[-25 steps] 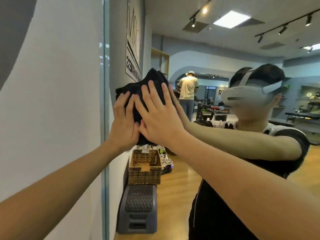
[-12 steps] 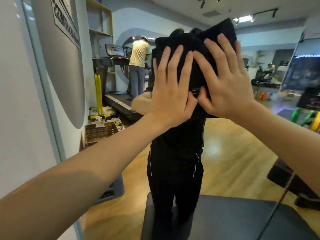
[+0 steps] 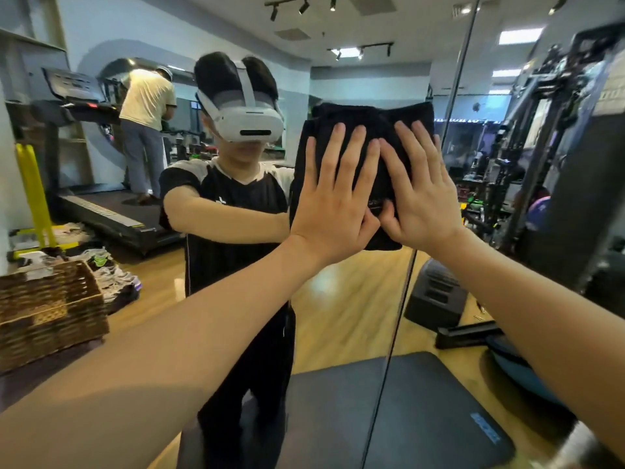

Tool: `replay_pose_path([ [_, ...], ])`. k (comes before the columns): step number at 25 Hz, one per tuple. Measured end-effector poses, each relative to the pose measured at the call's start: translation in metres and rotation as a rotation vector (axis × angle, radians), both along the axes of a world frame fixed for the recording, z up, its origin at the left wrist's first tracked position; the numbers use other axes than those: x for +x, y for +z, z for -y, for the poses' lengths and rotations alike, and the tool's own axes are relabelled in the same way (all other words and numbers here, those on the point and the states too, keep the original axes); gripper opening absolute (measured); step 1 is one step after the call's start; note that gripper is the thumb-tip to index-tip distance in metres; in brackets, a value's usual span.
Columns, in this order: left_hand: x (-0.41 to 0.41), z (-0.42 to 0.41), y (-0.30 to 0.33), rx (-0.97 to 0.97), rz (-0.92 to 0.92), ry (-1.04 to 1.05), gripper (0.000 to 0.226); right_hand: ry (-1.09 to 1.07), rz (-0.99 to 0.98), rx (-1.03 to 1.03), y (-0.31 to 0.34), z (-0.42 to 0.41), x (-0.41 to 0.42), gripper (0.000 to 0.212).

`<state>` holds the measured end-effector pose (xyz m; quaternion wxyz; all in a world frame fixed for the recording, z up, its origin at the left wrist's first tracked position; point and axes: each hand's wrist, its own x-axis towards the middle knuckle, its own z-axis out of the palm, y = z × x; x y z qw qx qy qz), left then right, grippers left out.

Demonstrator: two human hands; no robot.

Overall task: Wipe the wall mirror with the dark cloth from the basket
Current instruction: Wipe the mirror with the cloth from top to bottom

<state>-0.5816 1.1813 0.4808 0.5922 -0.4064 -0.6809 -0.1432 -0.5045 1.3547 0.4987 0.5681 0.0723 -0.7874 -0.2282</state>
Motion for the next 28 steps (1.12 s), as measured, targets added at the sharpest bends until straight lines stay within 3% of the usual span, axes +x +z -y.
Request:
replay_pose_path([
  [6, 0.022, -0.06, -0.007, -0.048, 0.01, 0.016, 0.072, 0.031, 0.008, -0.107, -0.019, -0.054, 0.018, 0.069],
  [14, 0.022, -0.039, -0.008, -0.138, -0.004, 0.024, 0.072, 0.208, -0.106, -0.276, -0.039, -0.031, -0.001, 0.068],
  [20, 0.004, 0.023, -0.027, -0.192, -0.007, 0.066, 0.074, 0.243, -0.121, -0.279, -0.065, 0.031, -0.023, 0.072],
  [28, -0.049, 0.176, -0.033, -0.175, 0.022, 0.148, 0.071, 0.228, -0.072, -0.23, -0.063, 0.179, -0.077, 0.076],
])
